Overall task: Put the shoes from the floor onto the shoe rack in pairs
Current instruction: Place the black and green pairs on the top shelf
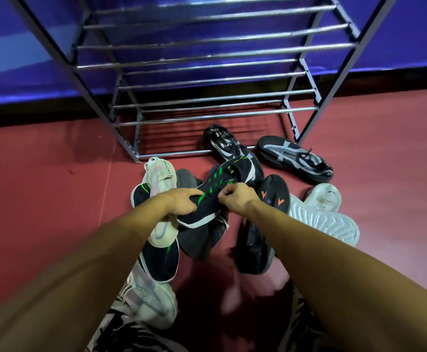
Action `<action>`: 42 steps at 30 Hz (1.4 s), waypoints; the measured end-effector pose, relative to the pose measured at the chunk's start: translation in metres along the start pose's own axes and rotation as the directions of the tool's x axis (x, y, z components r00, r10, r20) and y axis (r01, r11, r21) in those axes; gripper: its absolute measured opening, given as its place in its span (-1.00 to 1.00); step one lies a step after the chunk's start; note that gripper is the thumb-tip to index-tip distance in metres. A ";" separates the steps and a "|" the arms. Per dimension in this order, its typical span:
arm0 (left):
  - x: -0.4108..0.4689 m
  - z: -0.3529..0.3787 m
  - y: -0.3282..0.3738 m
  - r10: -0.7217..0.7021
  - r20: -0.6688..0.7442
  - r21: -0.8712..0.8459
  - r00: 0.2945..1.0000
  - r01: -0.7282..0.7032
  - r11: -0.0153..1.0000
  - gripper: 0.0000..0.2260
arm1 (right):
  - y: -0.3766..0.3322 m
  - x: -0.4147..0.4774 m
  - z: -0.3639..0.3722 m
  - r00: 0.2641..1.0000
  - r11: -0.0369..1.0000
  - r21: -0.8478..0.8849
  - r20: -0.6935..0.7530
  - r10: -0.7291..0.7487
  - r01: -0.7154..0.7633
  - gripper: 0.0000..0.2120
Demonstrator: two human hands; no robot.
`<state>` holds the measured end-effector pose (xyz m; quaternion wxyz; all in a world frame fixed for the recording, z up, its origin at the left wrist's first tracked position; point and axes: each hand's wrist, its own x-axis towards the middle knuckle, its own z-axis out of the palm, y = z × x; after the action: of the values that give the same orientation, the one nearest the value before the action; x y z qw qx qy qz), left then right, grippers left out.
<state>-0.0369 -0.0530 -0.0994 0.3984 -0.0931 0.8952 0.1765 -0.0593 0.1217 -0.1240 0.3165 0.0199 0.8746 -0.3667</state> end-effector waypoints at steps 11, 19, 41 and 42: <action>-0.088 -0.050 0.042 0.091 -0.156 -0.154 0.983 -0.116 0.981 -0.69 | -0.048 -0.065 -0.084 0.985 0.985 -0.056 -0.058 -0.164 0.161 -0.85; -0.163 -0.121 0.067 0.046 -0.325 -0.283 0.945 -0.143 0.948 -0.71 | -0.103 -0.143 -0.157 0.960 0.962 0.027 -0.082 -0.268 0.271 -0.86; -0.245 -0.146 0.156 0.366 -0.291 -0.901 0.884 -0.382 0.206 -0.73 | -0.136 -0.227 -0.259 0.625 0.791 0.219 -0.740 -0.247 0.572 -0.81; -0.247 -0.146 0.164 0.363 -0.328 -0.901 0.872 -0.405 0.157 -0.70 | -0.136 -0.226 -0.263 0.606 0.766 0.229 -0.755 -0.250 0.601 -0.80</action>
<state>-0.0224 0.0477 0.2156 0.1872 -0.0861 0.6055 0.7687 -0.0571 0.2394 0.2294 -0.1443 0.0123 0.7904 -0.5952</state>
